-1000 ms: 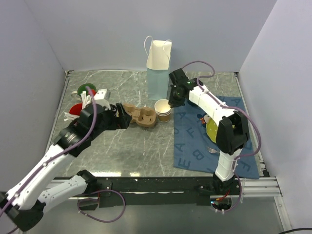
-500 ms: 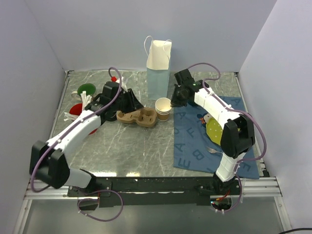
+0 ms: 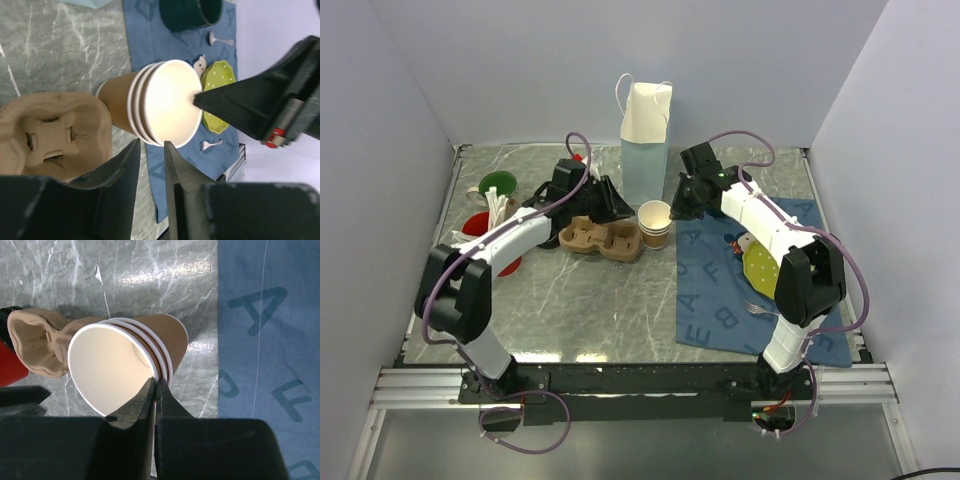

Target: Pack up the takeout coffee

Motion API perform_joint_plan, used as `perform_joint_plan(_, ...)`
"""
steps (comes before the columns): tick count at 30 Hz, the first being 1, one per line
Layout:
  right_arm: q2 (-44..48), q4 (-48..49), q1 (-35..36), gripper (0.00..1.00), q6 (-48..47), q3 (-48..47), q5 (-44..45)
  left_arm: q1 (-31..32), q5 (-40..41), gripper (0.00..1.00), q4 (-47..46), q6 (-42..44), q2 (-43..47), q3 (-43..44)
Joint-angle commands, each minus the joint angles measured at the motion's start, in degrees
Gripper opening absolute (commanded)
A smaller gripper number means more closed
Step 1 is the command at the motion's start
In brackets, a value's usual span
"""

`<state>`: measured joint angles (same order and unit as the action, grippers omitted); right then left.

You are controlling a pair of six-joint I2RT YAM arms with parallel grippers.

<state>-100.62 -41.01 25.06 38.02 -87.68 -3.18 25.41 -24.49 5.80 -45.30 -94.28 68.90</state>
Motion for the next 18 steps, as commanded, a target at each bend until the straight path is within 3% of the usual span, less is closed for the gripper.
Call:
perform_joint_plan(1, 2.5, 2.3, -1.0, 0.00, 0.9, 0.0, -0.7, 0.1, 0.1, 0.29, -2.1, -1.2, -1.3, 1.9)
perform_joint_plan(18, 2.6, 2.9, -1.9, 0.00, 0.3, 1.2, -1.7, 1.1, -2.0, 0.31, -5.3, -3.0, -5.7, 1.8)
